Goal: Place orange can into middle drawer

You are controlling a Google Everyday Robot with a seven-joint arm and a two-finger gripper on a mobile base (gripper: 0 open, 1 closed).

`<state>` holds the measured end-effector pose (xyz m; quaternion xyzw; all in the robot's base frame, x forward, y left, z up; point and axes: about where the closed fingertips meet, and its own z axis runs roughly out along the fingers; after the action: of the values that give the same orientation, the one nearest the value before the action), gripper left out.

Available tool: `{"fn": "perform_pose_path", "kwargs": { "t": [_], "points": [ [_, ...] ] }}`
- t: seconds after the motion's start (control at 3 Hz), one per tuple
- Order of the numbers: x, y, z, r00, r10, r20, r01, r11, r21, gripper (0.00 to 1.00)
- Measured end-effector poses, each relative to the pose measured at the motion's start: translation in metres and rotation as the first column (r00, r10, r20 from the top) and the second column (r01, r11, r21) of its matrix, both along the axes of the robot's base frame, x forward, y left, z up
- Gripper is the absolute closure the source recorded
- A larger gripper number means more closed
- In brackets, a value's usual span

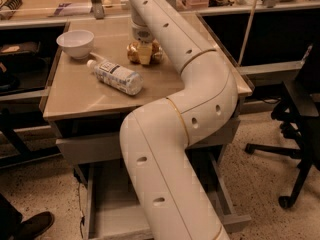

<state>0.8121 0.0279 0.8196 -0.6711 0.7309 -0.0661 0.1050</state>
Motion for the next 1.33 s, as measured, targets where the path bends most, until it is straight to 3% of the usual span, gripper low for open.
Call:
{"fn": "perform_pose_path", "kwargs": {
  "t": [0.33, 1.0, 1.33],
  "points": [
    [0.009, -0.002, 0.011, 0.9987, -0.011, 0.050, 0.010, 1.000, 0.011, 1.00],
    [0.000, -0.032, 0.057, 0.9842, -0.123, 0.127, 0.117, 0.992, 0.054, 1.00],
    [-0.015, -0.034, 0.096, 0.9633, -0.177, 0.202, 0.152, 0.979, 0.133, 1.00]
  ]
}}
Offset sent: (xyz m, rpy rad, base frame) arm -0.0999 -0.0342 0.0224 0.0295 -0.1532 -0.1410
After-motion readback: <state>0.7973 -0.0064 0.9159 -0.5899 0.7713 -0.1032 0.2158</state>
